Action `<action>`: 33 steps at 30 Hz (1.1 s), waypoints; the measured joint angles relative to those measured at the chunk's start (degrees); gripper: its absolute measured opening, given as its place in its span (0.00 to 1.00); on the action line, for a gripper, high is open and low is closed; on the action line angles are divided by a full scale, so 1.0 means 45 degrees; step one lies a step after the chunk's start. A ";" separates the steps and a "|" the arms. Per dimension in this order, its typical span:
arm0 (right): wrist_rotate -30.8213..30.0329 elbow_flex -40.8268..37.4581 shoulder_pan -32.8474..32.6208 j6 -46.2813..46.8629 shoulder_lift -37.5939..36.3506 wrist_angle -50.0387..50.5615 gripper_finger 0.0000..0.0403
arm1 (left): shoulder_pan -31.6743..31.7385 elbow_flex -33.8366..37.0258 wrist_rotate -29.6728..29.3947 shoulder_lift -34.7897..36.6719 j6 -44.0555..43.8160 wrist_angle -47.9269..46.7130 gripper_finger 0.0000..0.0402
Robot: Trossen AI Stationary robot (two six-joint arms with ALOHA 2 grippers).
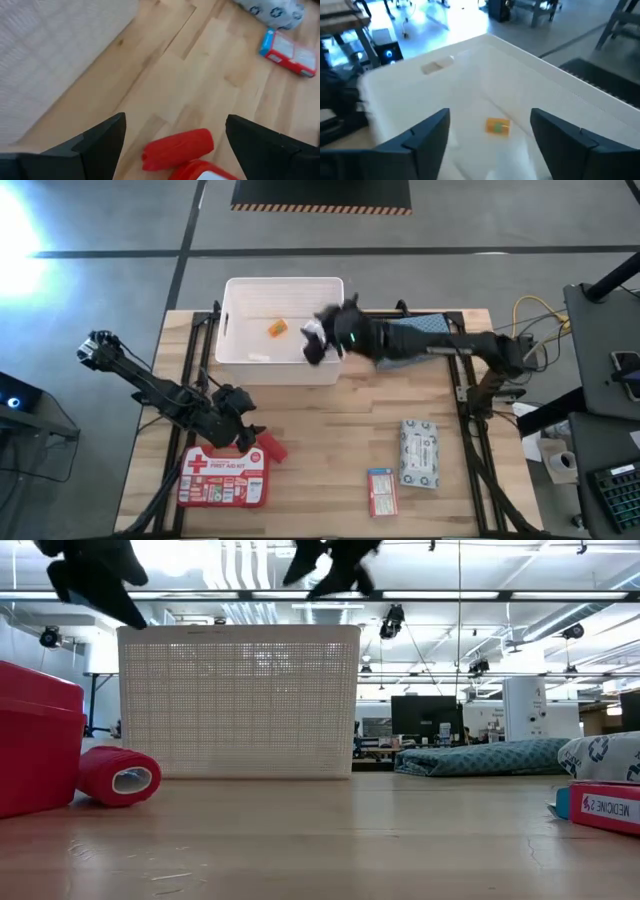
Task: Pick & place medical supplies in basket/bin
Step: Put the white pill bottle into the white bin, then put the red bandage into the white bin
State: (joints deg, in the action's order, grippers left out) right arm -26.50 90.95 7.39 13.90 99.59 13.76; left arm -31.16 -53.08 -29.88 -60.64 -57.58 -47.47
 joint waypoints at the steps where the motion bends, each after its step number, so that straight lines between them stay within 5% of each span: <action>1: 0.0574 0.0263 0.0531 -0.0122 0.0274 0.0054 0.68 | -0.0026 0.0184 0.0103 0.0000 0.0000 0.0343 0.80; 7: 0.3557 0.2748 0.2333 0.1184 0.1782 0.2641 0.79 | -0.0161 0.1114 0.1614 -0.0024 0.0745 0.1185 0.80; 14: 0.3580 0.4727 0.0928 -0.2263 0.1910 0.5034 0.83 | -0.0236 0.1685 0.1655 -0.0101 0.5333 0.2354 0.80; 23: -0.0038 0.6764 -0.2053 -0.2319 0.1842 1.1107 0.83 | -0.0123 0.0527 0.2910 -0.2774 0.9239 0.3764 0.80; 30: -0.0550 0.6022 -0.3610 0.0818 0.1793 1.3504 0.83 | 0.1077 -0.1717 0.5757 -0.6137 0.9637 0.1185 0.80; 33: -0.0807 0.5456 -0.4135 0.1747 0.1798 1.3611 0.84 | 0.1473 -0.2981 0.5923 -0.7555 1.0037 0.0019 0.80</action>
State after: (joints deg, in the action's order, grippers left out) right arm -30.13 115.50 -11.22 21.76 107.68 75.01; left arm -24.54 -66.49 -3.23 -94.64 -12.42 -47.39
